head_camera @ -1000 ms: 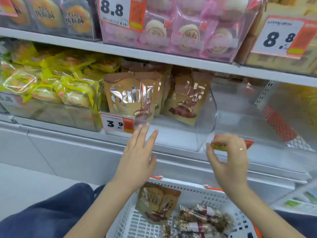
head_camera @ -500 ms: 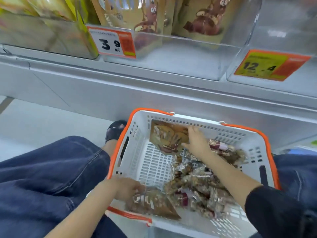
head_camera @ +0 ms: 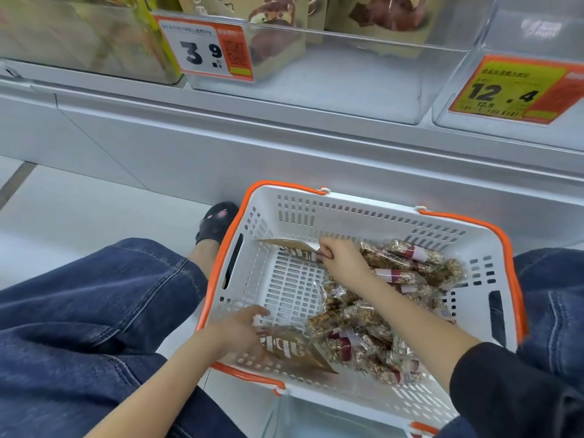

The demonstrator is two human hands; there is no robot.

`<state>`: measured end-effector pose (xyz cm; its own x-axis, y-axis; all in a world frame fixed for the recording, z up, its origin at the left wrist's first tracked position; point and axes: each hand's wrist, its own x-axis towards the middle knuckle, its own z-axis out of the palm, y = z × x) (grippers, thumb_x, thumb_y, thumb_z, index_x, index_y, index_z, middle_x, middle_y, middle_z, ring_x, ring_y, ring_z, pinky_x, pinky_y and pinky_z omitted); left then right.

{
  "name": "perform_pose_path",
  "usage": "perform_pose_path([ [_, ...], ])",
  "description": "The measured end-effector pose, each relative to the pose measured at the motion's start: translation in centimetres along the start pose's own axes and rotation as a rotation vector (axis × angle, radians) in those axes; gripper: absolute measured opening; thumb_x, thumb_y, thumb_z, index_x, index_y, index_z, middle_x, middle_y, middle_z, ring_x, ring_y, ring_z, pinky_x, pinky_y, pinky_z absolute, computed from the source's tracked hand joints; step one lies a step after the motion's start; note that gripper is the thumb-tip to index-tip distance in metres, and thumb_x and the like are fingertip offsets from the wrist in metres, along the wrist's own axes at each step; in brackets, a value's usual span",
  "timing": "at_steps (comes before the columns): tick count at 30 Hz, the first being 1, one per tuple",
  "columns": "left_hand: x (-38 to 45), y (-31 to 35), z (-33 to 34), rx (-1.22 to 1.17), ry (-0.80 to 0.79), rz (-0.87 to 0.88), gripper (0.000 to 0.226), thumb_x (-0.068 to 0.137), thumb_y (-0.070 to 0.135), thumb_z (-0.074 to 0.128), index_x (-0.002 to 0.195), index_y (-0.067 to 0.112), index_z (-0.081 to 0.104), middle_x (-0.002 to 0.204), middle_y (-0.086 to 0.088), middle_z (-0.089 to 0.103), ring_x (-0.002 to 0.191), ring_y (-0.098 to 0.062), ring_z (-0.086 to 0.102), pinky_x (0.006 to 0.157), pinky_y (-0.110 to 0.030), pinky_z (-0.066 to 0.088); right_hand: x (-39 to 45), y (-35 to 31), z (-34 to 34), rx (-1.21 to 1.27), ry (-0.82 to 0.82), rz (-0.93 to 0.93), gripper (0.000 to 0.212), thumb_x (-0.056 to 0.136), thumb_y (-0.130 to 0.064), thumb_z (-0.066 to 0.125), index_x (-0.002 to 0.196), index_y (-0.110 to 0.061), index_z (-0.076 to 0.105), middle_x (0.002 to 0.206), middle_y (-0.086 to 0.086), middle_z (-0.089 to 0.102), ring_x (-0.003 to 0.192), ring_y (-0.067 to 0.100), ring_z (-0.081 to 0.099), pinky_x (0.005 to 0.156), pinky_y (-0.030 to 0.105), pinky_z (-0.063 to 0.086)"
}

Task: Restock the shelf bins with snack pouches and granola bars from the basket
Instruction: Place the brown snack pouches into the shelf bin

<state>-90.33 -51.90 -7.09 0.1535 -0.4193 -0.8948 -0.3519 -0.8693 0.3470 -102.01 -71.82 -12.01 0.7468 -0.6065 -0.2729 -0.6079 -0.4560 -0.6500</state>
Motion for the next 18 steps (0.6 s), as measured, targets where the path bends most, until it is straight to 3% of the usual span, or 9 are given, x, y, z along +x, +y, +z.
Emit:
perform_pose_path([
  [2, 0.4, -0.1, 1.4, -0.408, 0.156, -0.163, 0.092, 0.066, -0.015, 0.068, 0.143, 0.015, 0.026, 0.139, -0.017, 0.043, 0.120, -0.032, 0.046, 0.085, -0.032, 0.047, -0.8, -0.5, -0.3, 0.048, 0.086, 0.024, 0.043, 0.082, 0.013, 0.048, 0.061, -0.017, 0.026, 0.057, -0.002, 0.033, 0.053, 0.011, 0.038, 0.068, 0.038, 0.050],
  [3, 1.0, -0.4, 2.2, -0.651, 0.169, -0.228, 0.083, 0.065, -0.020, 0.064, 0.137, 0.007, 0.034, 0.132, -0.020, 0.047, 0.111, -0.034, 0.051, 0.078, -0.032, 0.051, -1.1, -0.7, -0.5, 0.056, 0.112, 0.035, 0.044, 0.082, 0.013, 0.048, 0.061, -0.017, 0.026, 0.056, -0.002, 0.032, 0.052, 0.011, 0.037, 0.063, 0.035, 0.048],
  [6, 2.1, -0.8, 4.0, -0.984, 0.110, -0.313, 0.019, 0.071, -0.023, 0.055, 0.080, -0.006, 0.055, 0.094, -0.017, 0.051, 0.075, -0.028, 0.051, 0.056, -0.029, 0.049, -1.7, -1.2, -1.9, 0.037, 0.150, 0.038, 0.042, 0.084, 0.009, 0.051, 0.062, -0.018, 0.028, 0.056, -0.001, 0.034, 0.052, 0.015, 0.039, 0.057, 0.037, 0.045],
  [8, 2.6, -0.8, 4.1, -1.007, 0.197, -0.280, 0.017, 0.075, -0.025, 0.050, 0.083, -0.012, 0.058, 0.084, -0.017, 0.054, 0.080, -0.030, 0.053, 0.067, -0.040, 0.050, -2.1, -1.7, -3.0, -0.003, 0.131, 0.000, 0.039, 0.084, 0.005, 0.055, 0.065, -0.019, 0.031, 0.058, -0.001, 0.041, 0.055, 0.020, 0.043, 0.061, 0.040, 0.047],
  [10, 2.1, 0.0, 3.4, -0.880, 0.419, -0.142, 0.021, 0.077, -0.024, 0.047, 0.083, -0.009, 0.061, 0.082, -0.018, 0.059, 0.088, -0.032, 0.058, 0.078, -0.047, 0.051, -2.8, -2.2, -4.5, -0.041, 0.031, -0.036, 0.028, 0.087, -0.003, 0.061, 0.074, -0.019, 0.041, 0.068, -0.001, 0.055, 0.064, 0.021, 0.053, 0.060, 0.034, 0.045],
  [12, 0.7, 1.4, 1.7, -0.573, 0.570, 0.074, 0.024, 0.075, -0.018, 0.050, 0.068, 0.000, 0.064, 0.070, -0.017, 0.064, 0.078, -0.034, 0.064, 0.076, -0.048, 0.055, -3.5, -2.9, -6.5, -0.076, -0.078, -0.073, 0.013, 0.090, -0.014, 0.062, 0.087, -0.023, 0.053, 0.086, -0.001, 0.066, 0.077, 0.020, 0.062, 0.066, 0.032, 0.049],
  [14, -0.7, 2.7, -0.6, -0.325, 0.680, 0.233, 0.020, 0.074, -0.013, 0.054, 0.068, 0.000, 0.067, 0.063, -0.008, 0.065, 0.070, -0.031, 0.064, 0.070, -0.043, 0.056, -4.4, -3.8, -9.2, -0.084, -0.103, -0.130, 0.006, 0.090, -0.022, 0.064, 0.086, -0.026, 0.064, 0.086, -0.006, 0.070, 0.077, 0.009, 0.063, 0.070, 0.030, 0.051],
  [16, -2.0, 4.2, -3.4, -0.276, 0.760, 0.276, 0.013, 0.080, -0.003, 0.061, 0.082, 0.005, 0.072, 0.075, -0.004, 0.068, 0.081, -0.027, 0.064, 0.078, -0.041, 0.055, -5.3, -5.0, -12.5, -0.044, -0.103, -0.156, 0.010, 0.088, -0.025, 0.066, 0.078, -0.028, 0.068, 0.069, -0.013, 0.066, 0.061, -0.002, 0.057, 0.058, 0.020, 0.043],
  [18, -3.7, 5.7, -6.0, -0.318, 0.788, 0.337, 0.012, 0.082, 0.011, 0.069, 0.092, 0.014, 0.073, 0.091, -0.004, 0.071, 0.096, -0.020, 0.064, 0.086, -0.031, 0.051, -6.3, -6.0, -15.7, -0.046, -0.128, -0.198, 0.013, 0.086, -0.023, 0.069, 0.075, -0.030, 0.068, 0.065, -0.014, 0.064, 0.060, -0.002, 0.055, 0.056, 0.017, 0.038],
])
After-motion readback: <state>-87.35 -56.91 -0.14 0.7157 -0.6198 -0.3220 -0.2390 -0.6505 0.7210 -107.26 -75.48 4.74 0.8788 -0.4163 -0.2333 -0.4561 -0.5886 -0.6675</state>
